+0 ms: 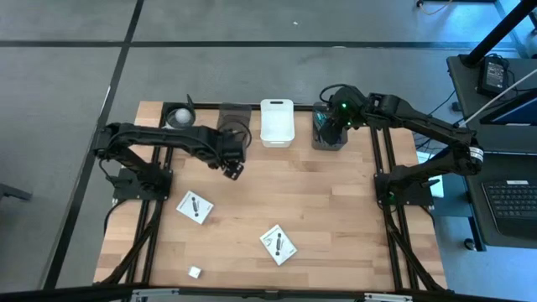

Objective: Pick and place items into bin
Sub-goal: Put the left white card reader box into the white bin

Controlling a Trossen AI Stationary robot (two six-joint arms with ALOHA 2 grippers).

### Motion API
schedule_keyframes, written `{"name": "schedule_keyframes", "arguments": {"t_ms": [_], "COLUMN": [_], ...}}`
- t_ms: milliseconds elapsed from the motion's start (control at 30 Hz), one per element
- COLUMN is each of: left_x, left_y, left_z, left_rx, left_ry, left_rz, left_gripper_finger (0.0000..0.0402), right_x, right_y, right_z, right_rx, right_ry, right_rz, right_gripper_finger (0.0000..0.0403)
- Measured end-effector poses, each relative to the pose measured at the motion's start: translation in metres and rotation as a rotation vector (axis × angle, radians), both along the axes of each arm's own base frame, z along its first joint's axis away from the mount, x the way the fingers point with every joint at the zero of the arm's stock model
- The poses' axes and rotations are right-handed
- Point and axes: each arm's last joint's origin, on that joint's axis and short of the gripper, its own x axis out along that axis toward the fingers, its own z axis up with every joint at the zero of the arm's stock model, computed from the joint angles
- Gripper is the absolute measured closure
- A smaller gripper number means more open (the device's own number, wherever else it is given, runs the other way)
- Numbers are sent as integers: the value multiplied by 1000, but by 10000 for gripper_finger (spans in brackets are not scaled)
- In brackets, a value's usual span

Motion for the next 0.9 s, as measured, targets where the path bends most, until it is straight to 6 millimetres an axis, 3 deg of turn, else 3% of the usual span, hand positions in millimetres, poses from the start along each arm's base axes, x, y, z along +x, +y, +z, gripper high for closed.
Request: {"name": "schedule_keyframes", "arguments": {"t_ms": [167,267,467,633,900], "left_x": [-2,-7,-15,-16,-24], "left_y": [-6,-11,-25,-38,-70], "left_z": [-2,-2,-4,-15,-45], "left_rx": [67,30,-9,-26,-70], "left_ry": [56,131,329,375,361], "left_rz": [-54,-186,-660,-990,-1057], "left_gripper_finger": [74,74,74,74,74], "right_x": [0,0,0,0,4], "right_y": [0,0,0,0,6], "right_z": [0,0,0,0,0], "right_rx": [-3,-4,12,43,59], "right_ry": [3,3,-14,-44,-82], "right_rz": [-3,-5,-37,-93,-136], "right_gripper_finger": [201,201,201,201,201]}}
